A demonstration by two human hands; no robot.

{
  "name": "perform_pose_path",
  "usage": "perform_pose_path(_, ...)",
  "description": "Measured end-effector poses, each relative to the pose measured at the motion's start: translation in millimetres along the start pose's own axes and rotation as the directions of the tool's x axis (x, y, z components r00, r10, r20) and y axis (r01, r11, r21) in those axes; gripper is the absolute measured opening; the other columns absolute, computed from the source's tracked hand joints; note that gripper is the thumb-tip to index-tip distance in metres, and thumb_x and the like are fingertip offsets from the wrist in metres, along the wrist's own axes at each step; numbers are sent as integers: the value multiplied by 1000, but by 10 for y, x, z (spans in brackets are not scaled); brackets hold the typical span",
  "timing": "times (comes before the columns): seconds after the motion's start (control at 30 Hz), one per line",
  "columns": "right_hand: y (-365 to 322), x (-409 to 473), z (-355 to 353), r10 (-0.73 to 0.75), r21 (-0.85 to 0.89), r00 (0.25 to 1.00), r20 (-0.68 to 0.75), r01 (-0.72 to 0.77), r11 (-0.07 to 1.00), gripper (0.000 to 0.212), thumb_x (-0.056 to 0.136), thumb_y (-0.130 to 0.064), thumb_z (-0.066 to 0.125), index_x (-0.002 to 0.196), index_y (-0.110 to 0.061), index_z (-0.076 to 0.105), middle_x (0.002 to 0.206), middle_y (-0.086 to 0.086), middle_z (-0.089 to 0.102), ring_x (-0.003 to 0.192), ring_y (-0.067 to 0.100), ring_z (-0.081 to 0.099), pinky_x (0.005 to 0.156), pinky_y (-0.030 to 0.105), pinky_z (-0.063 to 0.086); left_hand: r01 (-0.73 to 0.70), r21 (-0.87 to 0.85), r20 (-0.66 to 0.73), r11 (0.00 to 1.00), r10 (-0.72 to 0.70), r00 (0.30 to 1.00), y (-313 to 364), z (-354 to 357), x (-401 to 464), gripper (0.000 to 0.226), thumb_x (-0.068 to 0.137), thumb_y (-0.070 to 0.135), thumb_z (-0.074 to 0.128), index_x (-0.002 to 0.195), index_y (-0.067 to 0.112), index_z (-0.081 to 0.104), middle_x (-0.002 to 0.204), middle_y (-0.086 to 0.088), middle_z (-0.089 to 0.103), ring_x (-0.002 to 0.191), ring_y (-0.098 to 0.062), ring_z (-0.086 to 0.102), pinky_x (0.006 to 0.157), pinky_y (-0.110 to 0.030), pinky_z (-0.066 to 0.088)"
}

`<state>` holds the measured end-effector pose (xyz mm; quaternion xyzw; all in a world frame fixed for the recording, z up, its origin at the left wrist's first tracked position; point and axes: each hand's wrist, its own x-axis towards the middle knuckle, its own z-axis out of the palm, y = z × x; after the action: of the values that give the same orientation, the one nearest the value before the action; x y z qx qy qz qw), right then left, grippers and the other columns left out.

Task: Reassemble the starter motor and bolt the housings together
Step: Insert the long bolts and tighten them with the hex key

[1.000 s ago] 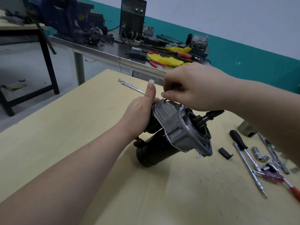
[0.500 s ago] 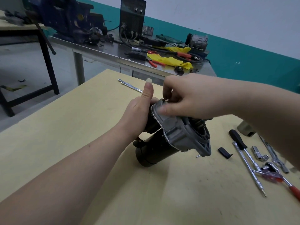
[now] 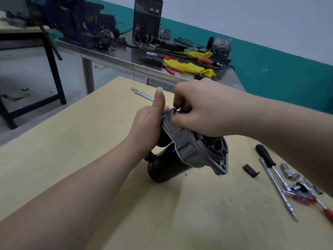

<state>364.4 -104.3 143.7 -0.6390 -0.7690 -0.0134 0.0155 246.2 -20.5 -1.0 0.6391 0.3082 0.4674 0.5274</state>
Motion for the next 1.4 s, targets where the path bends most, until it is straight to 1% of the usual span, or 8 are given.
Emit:
perform_pose_path(0.27,82,-51,-2,45,94,997,-58,-40,995,36,89,-56,68,103,-24,74,90,-6,73,83,11,71,78,41,64,-66,48,-30,997,68,997,37,-51,1,111,90,89,22,86,-17,57,65,-21,44,59,-20,45,50,-25,34)
perform_pose_path(0.43,139,-141,27,1,160,992,-123,19,987,47,89,-56,71,129,-33,62,105,-14,72,89,7,72,81,37,63,-56,46,-18,997,57,998,20,-36,27,98,92,88,24,70,-2,55,61,-9,43,57,-19,42,49,-24,32)
perform_pose_path(0.6,100,-125,65,-39,-49,989,-143,32,998,37,95,-53,60,100,-19,75,84,-1,74,76,17,70,72,42,62,-50,24,-9,998,51,999,13,-34,27,105,90,89,25,80,-11,59,65,-12,46,60,-20,45,50,-23,35)
perform_pose_path(0.73,74,-132,56,-68,-19,982,-175,65,998,41,97,-51,63,125,-22,64,101,-4,73,88,14,68,79,40,61,-47,15,-8,999,47,999,11,-51,26,107,89,90,27,80,-13,54,65,-12,43,58,-20,42,48,-23,33)
perform_pose_path(0.93,79,-100,75,-89,-141,983,-164,66,988,41,99,-51,56,99,-15,75,79,4,73,72,21,68,69,43,60,-54,1,12,999,54,998,7,-49,28,107,91,88,27,81,-16,51,68,-15,45,64,-24,44,54,-28,35)
perform_pose_path(1.1,84,-127,73,-110,-30,974,-198,106,994,37,99,-48,62,123,-21,66,97,-3,74,86,17,70,80,42,60,-33,-11,10,999,33,999,2,-48,33,108,89,90,29,84,-15,55,66,-13,45,58,-20,44,49,-23,35)
perform_pose_path(1.27,96,-91,84,-100,-152,984,-149,77,985,42,101,-52,52,105,-17,75,84,4,74,77,22,69,73,42,61,-30,-5,2,1000,30,1000,2,-48,46,124,79,104,32,89,-16,58,73,-31,48,67,-24,49,65,-38,39)
perform_pose_path(1.4,132,-80,43,-61,-11,979,-193,60,998,50,97,-59,53,121,-20,74,102,-6,76,90,13,70,81,38,61,-15,-6,-14,1000,15,1000,16,-52,43,128,68,110,32,89,-13,60,70,-20,51,66,-25,48,65,-42,37)
